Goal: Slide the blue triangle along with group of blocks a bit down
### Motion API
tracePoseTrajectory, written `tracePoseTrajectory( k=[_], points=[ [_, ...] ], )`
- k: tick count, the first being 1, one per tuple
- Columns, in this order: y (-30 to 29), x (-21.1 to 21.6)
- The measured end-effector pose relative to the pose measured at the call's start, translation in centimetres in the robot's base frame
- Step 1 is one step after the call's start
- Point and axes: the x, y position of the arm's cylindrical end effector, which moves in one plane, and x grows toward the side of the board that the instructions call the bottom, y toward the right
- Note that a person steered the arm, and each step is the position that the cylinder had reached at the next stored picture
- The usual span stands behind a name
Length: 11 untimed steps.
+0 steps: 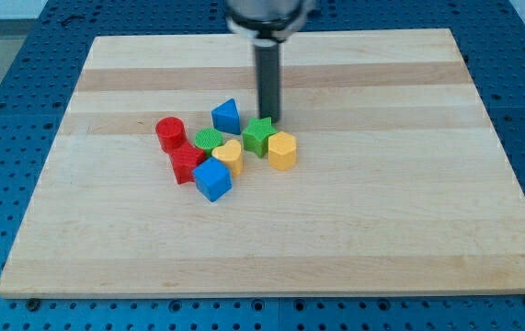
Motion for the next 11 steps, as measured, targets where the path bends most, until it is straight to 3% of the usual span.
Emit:
tracePoseTrajectory(
  k=[1, 2, 3, 5, 7, 11],
  points=[
    [1.2, -3.0],
    [-2.3, -6.4],
    [-5.6, -6.7],
    [-9.3, -4.4],
    [-7.0, -0.7],
    [-8.1, 0.8]
  ],
)
